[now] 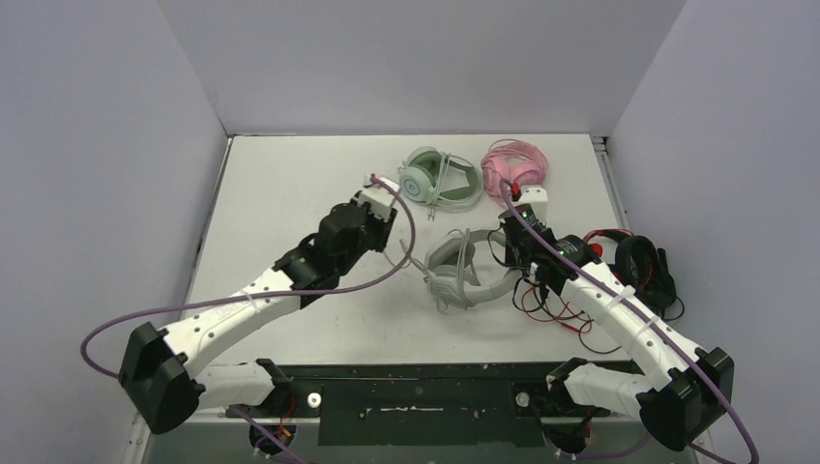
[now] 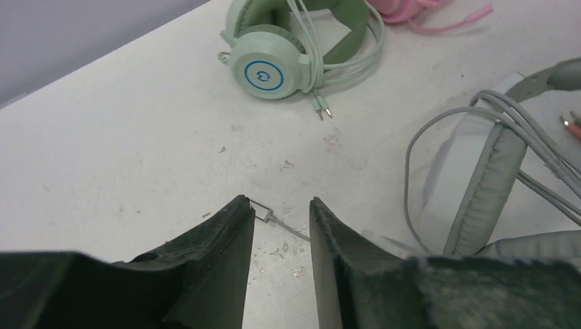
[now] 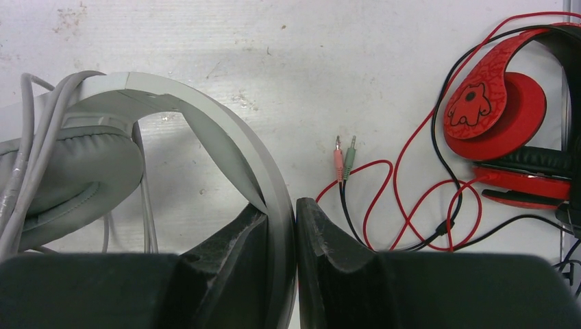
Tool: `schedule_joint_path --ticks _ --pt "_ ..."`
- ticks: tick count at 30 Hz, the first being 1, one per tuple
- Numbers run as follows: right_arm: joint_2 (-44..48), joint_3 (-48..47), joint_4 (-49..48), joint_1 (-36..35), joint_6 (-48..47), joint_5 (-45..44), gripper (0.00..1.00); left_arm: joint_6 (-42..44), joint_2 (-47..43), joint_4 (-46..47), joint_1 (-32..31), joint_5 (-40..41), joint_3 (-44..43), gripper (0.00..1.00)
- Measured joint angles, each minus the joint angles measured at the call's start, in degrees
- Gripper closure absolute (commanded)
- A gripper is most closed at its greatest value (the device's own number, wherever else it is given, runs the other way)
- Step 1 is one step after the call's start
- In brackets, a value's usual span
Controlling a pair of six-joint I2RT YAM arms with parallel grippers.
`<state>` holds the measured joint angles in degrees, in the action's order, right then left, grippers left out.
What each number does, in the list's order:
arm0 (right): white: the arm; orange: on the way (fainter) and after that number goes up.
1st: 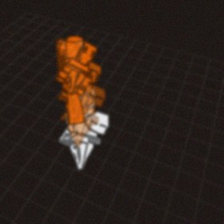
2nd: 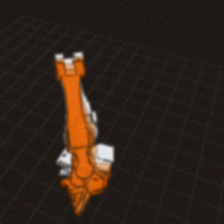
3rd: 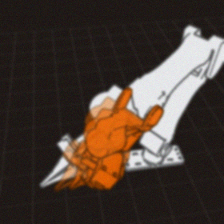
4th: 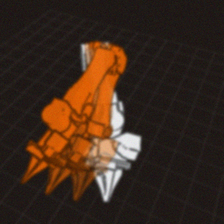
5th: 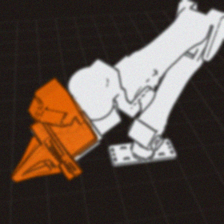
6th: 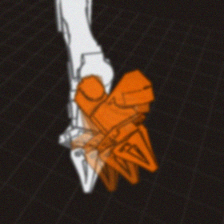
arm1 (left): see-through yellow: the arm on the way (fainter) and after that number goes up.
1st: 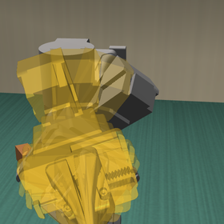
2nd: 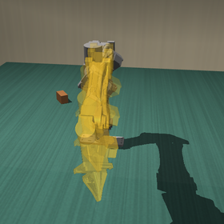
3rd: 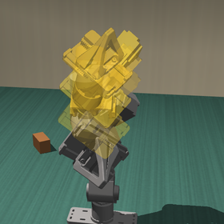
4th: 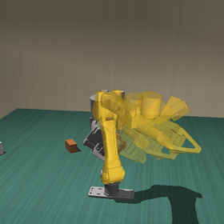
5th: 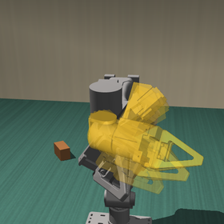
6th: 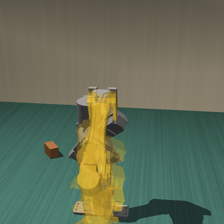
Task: Wrap the headphones
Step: Wrap the headphones cable around the headphones.
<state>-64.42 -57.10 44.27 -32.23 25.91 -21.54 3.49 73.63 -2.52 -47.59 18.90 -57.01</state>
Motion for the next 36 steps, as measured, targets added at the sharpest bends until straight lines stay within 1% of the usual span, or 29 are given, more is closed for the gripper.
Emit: schedule_joint_path --ticks 3,6,8,10,11,12,13,16,17,18,19,23,26,28,33,36 --pt "0.00 0.00 -0.07 0.83 -0.22 0.70 1.00 -5.81 -8.52 0.17 4.11 -1.11 6.03 0.57" --pt "0.00 0.00 -0.04 1.73 -0.68 1.66 1.00 -11.50 -16.22 0.98 7.39 -3.08 10.86 0.47" --pt "0.00 0.00 -0.04 2.25 -1.09 2.32 1.00 -14.80 -20.13 3.17 8.63 -5.22 15.08 0.43" --pt "0.00 -0.04 0.00 2.45 -1.36 2.84 1.00 -16.85 -22.43 5.51 9.14 -7.13 19.52 0.41" --pt "0.00 -0.13 0.09 2.62 -1.46 3.08 1.00 -17.79 -23.19 6.91 9.25 -8.09 22.08 0.38" --pt "0.00 -0.35 0.33 2.64 -1.57 3.43 1.00 -18.38 -23.76 9.01 9.38 -9.29 25.09 0.33" --pt "0.00 -0.76 0.76 2.69 -1.73 3.85 1.00 -18.95 -24.13 11.15 9.49 -10.51 28.28 0.31" --pt "0.02 -2.84 2.14 2.80 -2.40 4.70 1.00 -20.11 -24.17 19.58 9.55 -13.90 37.53 0.30" --pt "0.11 -3.69 2.54 2.95 -2.67 5.05 1.00 -20.35 -24.04 22.88 9.57 -14.82 40.13 0.25" --pt "0.26 -4.44 2.80 2.97 -2.84 5.33 1.00 -20.37 -23.71 26.71 9.60 -15.65 42.47 0.17" --pt "0.48 -5.14 3.02 3.02 -2.97 5.62 1.00 -20.11 -23.04 31.08 9.62 -16.76 44.61 0.14" --pt "1.38 -7.72 4.17 3.52 -3.52 6.73 1.00 -17.40 -18.01 44.96 9.73 -22.21 49.05 0.15" --pt "2.01 -9.11 4.76 3.87 -4.09 7.52 1.00 -14.01 -13.35 53.13 9.73 -26.53 49.37 0.16" --pt "2.27 -9.53 5.18 4.09 -4.28 8.02 1.00 -11.91 -10.34 57.86 9.73 -28.59 49.33 0.18" --pt "2.34 -9.66 6.38 4.15 -4.68 9.20 1.00 -7.28 -1.62 62.97 9.73 -33.35 46.49 0.20" --pt "2.34 -9.68 6.84 4.20 -4.74 9.75 1.00 -5.88 3.74 65.18 9.73 -36.20 42.97 0.25"
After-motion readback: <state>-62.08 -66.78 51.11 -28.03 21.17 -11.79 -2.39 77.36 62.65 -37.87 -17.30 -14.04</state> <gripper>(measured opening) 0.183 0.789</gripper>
